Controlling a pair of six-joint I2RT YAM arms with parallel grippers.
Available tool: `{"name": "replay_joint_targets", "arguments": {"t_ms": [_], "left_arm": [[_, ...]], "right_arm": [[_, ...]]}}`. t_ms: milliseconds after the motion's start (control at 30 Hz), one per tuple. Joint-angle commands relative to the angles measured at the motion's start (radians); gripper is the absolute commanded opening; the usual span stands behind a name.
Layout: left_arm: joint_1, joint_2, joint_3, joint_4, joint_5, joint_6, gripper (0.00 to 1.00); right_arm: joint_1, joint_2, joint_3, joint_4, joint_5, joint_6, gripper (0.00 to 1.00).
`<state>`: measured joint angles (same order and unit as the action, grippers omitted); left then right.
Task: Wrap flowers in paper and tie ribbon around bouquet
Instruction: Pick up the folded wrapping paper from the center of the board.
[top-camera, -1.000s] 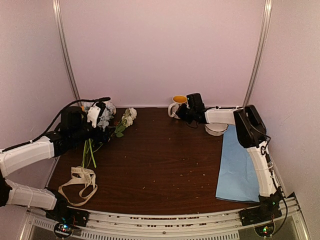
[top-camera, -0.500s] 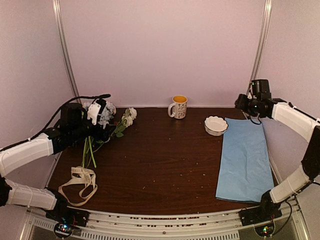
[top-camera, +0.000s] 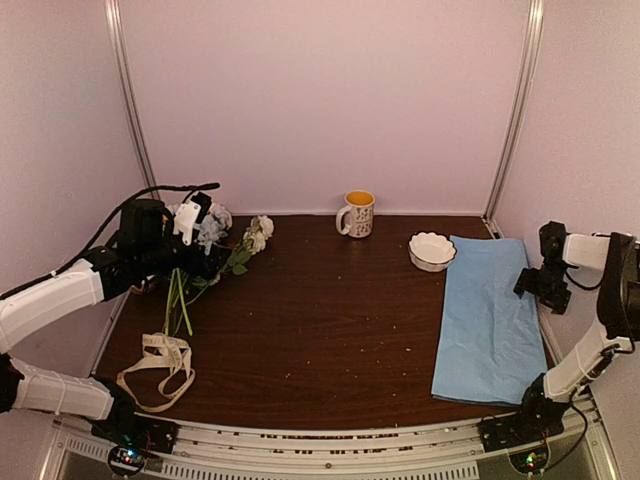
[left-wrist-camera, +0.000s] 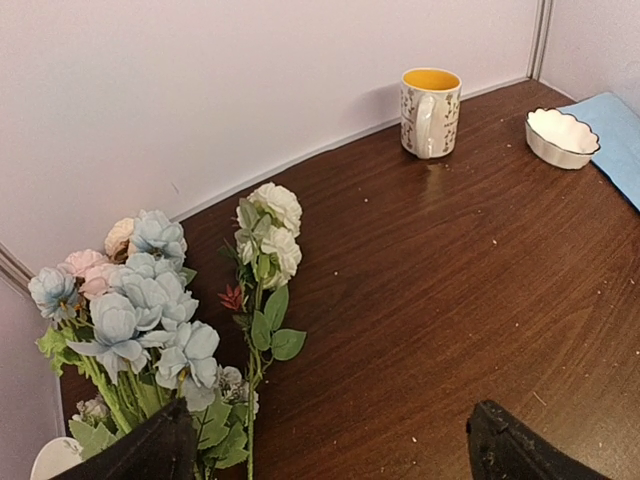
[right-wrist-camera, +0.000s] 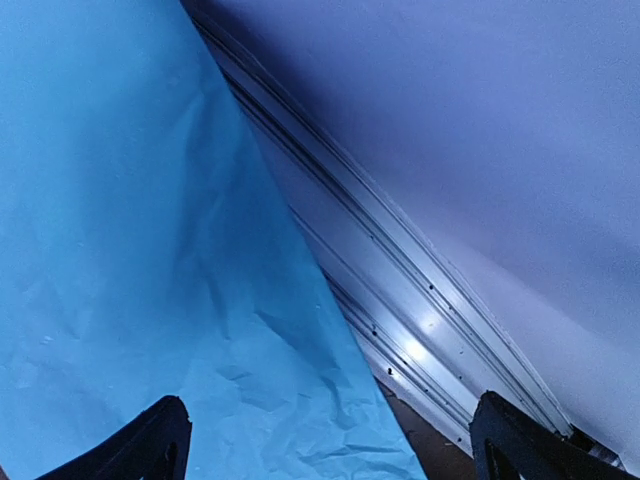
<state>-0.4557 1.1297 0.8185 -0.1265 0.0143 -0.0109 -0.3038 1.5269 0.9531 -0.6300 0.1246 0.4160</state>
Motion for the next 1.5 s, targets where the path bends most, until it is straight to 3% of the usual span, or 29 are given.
{"name": "replay_joint_targets", "arguments": {"t_ms": [0, 200, 500, 767, 1133, 1467], "left_arm": [[-0.003, 0.0, 0.034, 0.006, 0.007, -0.014, 0.98], [-0.004, 0.011, 0.046, 0.005, 0.01, -0.012, 0.98], [-0.005, -0.005, 0.045, 0.004, -0.013, 0.002, 0.97], [-0.005, -0.018, 0.039, 0.012, -0.02, 0.006, 0.97], [-0.004, -0.018, 0.038, 0.01, -0.023, 0.005, 0.97], [-0.005, -0.013, 0.046, 0.01, -0.013, 0.006, 0.97]], "right_arm": [[-0.062, 0.063, -0.021, -0.059, -0.023, -0.038, 1.0], [-0.067, 0.181, 0.047, -0.118, -0.182, -0.136, 0.98], [-0.062, 0.221, 0.09, -0.156, -0.43, -0.215, 0.81], [-0.018, 0.208, 0.08, -0.144, -0.439, -0.215, 0.59], [0.001, 0.16, 0.076, -0.112, -0.36, -0.174, 0.02], [0.017, -0.072, 0.129, -0.16, -0.194, -0.125, 0.0]]}}
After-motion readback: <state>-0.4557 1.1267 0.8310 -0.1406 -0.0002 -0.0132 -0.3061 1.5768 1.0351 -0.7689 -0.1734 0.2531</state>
